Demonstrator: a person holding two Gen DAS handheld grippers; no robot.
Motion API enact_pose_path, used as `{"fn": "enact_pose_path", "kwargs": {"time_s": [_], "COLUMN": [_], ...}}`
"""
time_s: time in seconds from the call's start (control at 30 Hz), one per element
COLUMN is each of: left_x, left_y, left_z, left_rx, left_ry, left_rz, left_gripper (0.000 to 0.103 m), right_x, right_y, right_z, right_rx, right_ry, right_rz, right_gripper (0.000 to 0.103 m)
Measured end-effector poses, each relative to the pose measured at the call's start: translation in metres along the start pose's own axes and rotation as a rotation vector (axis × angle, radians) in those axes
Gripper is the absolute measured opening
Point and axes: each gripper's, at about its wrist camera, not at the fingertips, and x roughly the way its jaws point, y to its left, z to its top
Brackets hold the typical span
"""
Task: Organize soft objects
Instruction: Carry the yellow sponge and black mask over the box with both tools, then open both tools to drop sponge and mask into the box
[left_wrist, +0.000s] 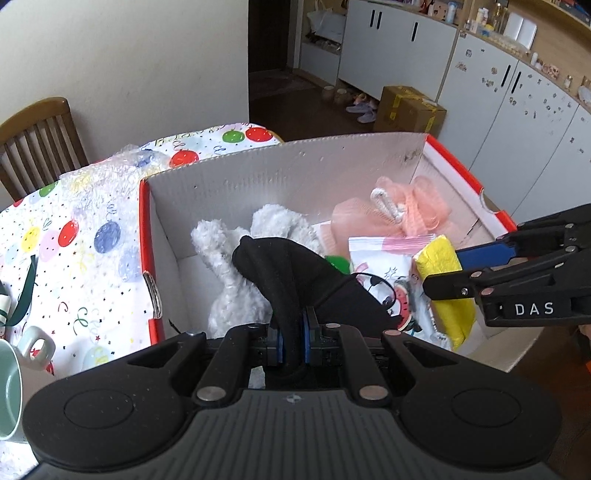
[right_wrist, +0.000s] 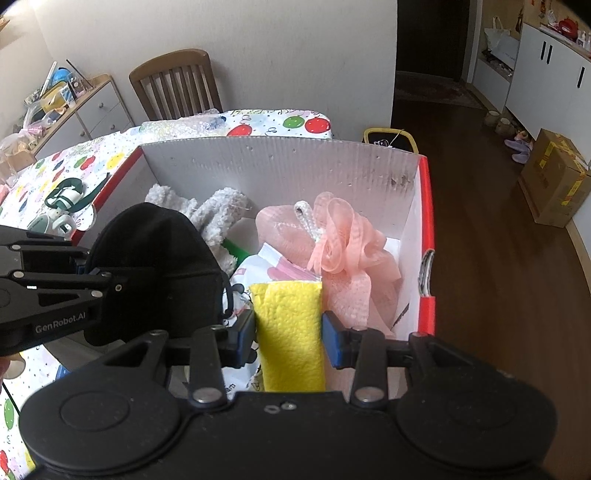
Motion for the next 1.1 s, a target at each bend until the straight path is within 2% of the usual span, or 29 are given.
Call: {"fn": "enact_pose_path", "kwargs": {"time_s": [0.23,0.4,0.57,0.63,0.67,0.7,0.87,1.1], "left_x": [0.004,-0.001,-0.013,-0.017,-0.02,-0.023,-0.038,-0.066], "left_y": [-0.003,-0.003,-0.002,-0.002,-0.002,-0.002,-0.003,-0.001], "left_z": [-0.003,-0.006,-0.009,-0.01,-0.011,-0.012,-0.016,-0.022], "left_rx": [-0.001,-0.022,-0.048,-0.051,-0.052,-0.054,-0.055,-0.066], "left_ry": [0.027,0.023,0.002,-0.006,-0.012,-0.021,-0.065,-0.123], "left_rz": [0.018,0.017,0.001,0.006,0.008,0.009,0.015,0.019], "left_gripper": [0.013,0.026,0.033,0.047,0.06,0.065,0.065,0.066], "right_x": [-0.002,-0.008,-0.018,-0.021,-0.023,-0.025,-0.036,-0.058], "right_y": [-0.002,-0.001,0.003,0.004,0.004,0.005,0.009,0.021], "right_z": [0.002,0.003,0.003,0.002,0.001,0.0,-0.004,-0.009], "right_rx": [0.002,-0.001,-0.01,-0.007,-0.006,-0.005,-0.002,-0.007], "right_ry": [0.002,-0.01,-0.031,-0.035,-0.038,-0.042,-0.064,-0.109], "right_rz": [0.006,0.009,0.011,0.014,0.015,0.017,0.025,0.049], "right_gripper": [0.04,0.039,0.044,0.046,0.047,0.047,0.056,0.063]}}
